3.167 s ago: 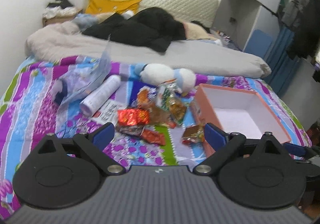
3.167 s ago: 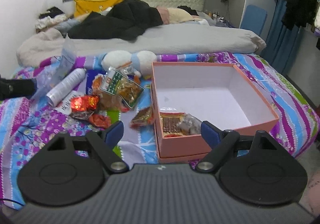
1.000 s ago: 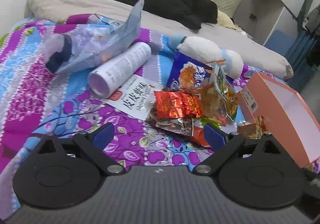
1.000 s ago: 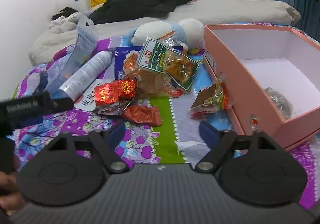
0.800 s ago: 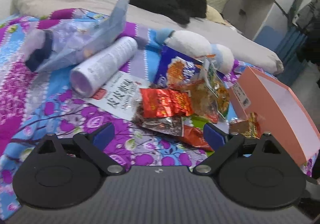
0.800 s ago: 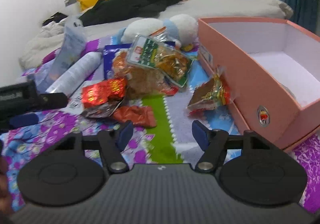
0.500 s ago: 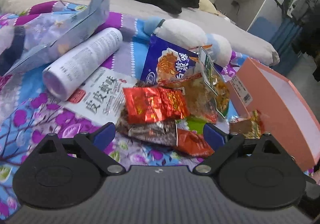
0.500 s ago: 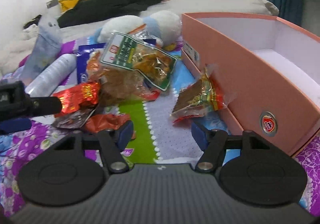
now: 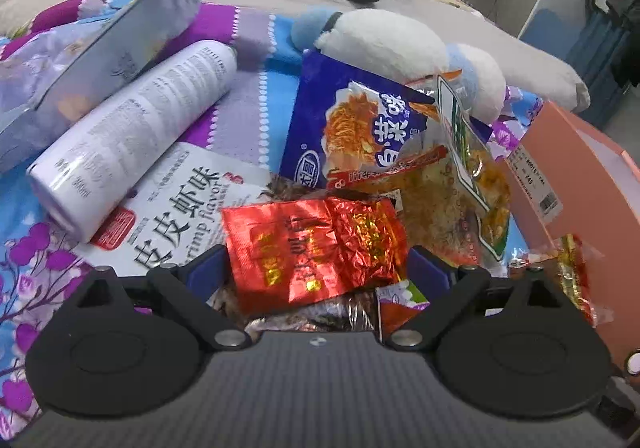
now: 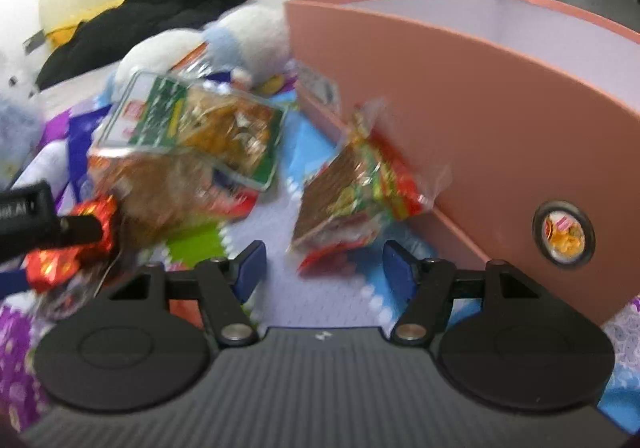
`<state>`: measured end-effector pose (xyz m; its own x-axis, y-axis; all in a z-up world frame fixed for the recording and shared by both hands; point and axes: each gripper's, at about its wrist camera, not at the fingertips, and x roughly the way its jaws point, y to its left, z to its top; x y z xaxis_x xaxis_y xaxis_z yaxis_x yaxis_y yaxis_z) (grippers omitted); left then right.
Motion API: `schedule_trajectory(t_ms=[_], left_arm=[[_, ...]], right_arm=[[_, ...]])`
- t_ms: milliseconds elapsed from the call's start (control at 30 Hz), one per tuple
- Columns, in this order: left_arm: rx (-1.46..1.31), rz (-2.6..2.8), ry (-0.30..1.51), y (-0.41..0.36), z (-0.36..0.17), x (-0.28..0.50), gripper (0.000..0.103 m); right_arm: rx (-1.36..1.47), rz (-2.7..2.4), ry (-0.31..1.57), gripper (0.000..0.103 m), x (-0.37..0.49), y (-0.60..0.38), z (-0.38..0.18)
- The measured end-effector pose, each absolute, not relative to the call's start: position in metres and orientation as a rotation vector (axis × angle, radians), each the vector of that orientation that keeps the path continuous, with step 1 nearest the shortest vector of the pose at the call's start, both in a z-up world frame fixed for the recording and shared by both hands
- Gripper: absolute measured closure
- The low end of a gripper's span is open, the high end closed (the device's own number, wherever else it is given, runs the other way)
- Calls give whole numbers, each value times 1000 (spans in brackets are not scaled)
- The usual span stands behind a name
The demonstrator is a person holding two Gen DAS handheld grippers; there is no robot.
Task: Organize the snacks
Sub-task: 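Reach the left tool toward the red foil snack packet, then lift the red foil packet with the left tool while the right tool holds a clear packet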
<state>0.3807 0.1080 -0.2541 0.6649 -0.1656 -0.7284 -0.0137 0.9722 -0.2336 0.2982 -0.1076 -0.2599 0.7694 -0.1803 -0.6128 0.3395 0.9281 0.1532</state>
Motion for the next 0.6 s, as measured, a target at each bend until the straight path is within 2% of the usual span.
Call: schedule_trajectory(t_ms=[233, 333, 500, 600], left_arm=[[-138, -80, 812, 93, -257, 391, 7], [-78, -77, 799, 84, -256, 390, 19], [-60, -86, 787, 81, -248, 383, 51], [-84, -95, 786, 82, -242, 377, 65]], right_arm=[[252, -294, 608, 39, 313, -104, -262], [232, -317, 622, 50, 317, -104, -262], [228, -292, 623, 56, 312, -109, -259], [232, -273, 632, 59, 310, -111, -256]])
